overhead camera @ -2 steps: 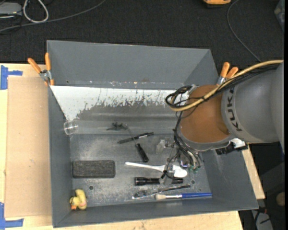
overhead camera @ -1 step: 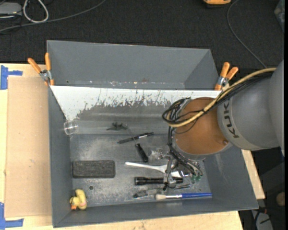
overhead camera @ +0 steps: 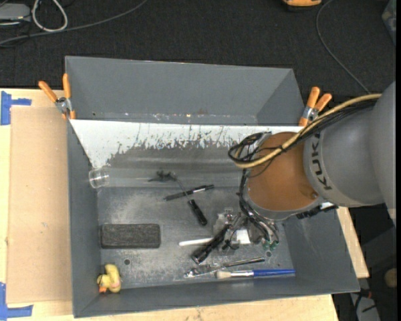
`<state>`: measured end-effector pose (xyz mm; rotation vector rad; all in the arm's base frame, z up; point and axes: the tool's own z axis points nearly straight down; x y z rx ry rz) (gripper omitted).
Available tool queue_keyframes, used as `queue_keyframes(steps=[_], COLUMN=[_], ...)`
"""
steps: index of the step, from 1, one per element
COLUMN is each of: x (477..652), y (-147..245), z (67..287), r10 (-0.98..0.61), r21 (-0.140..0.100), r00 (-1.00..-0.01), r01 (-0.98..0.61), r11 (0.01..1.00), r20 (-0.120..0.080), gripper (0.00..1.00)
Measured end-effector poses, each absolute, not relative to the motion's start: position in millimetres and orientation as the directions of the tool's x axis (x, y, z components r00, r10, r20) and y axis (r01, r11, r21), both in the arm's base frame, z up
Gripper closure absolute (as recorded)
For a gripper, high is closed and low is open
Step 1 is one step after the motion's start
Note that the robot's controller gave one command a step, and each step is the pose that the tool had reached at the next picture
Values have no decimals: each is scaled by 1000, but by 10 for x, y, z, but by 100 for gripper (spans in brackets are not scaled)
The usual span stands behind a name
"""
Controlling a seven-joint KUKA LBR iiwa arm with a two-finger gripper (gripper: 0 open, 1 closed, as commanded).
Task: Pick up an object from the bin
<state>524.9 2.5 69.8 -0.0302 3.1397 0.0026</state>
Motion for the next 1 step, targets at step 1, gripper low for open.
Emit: queue_keyframes(steps=[1], x=[5248], y=[25], z=[701], r10=[-20], r21=[2], r00=[-1000], r01=[-20], r11=[1000], r20=[-2], gripper=[100])
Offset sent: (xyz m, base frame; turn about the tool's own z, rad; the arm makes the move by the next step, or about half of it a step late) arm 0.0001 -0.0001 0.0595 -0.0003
